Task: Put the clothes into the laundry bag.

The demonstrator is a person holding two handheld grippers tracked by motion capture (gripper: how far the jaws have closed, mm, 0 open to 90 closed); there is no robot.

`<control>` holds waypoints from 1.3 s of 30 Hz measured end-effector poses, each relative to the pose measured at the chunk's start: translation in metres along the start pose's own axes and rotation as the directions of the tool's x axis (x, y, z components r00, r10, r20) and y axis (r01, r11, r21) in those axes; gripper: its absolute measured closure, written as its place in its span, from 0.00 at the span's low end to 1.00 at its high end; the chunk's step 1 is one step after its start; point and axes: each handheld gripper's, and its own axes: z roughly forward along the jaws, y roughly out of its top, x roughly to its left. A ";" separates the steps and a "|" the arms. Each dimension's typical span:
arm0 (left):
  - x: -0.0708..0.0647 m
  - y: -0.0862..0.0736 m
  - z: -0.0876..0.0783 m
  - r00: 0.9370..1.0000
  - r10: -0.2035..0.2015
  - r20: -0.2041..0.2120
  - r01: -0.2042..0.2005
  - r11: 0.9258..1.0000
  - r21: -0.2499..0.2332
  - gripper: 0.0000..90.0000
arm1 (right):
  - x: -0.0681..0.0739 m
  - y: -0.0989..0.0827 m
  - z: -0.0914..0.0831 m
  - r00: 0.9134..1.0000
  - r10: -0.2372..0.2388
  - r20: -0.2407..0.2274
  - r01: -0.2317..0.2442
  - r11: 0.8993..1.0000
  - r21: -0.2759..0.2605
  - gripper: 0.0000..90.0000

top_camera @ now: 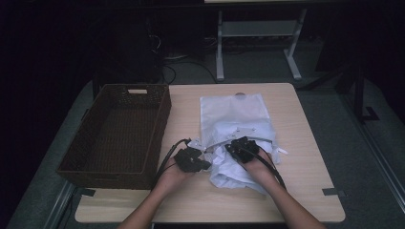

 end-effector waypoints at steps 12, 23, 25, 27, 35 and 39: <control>0.000 0.000 0.001 1.000 0.005 0.002 -0.005 1.000 0.003 0.99 | 0.005 -0.002 -0.041 0.973 -0.001 -0.233 -0.008 0.999 -0.036 0.59; -0.001 0.000 0.001 1.000 0.000 -0.002 0.000 1.000 0.002 0.99 | 0.058 -0.016 -0.034 0.936 -0.088 -0.340 0.119 0.990 0.071 0.35; -0.001 0.000 0.000 1.000 -0.001 -0.001 0.001 1.000 0.003 0.99 | 0.062 -0.019 -0.030 0.936 -0.105 -0.335 0.141 0.986 0.086 0.36; 0.000 0.000 0.001 1.000 0.001 -0.001 -0.001 1.000 0.004 0.99 | 0.066 -0.023 -0.022 0.942 -0.153 -0.299 0.191 0.976 0.101 0.46; -0.002 0.000 0.000 1.000 0.010 0.004 -0.010 1.000 0.002 0.99 | 0.055 -0.024 -0.020 0.968 -0.155 -0.198 0.171 0.983 0.070 0.94; -0.003 0.001 0.001 1.000 0.018 0.007 -0.018 1.000 0.003 0.99 | 0.043 -0.016 -0.025 0.984 -0.097 -0.150 0.103 0.994 0.035 0.95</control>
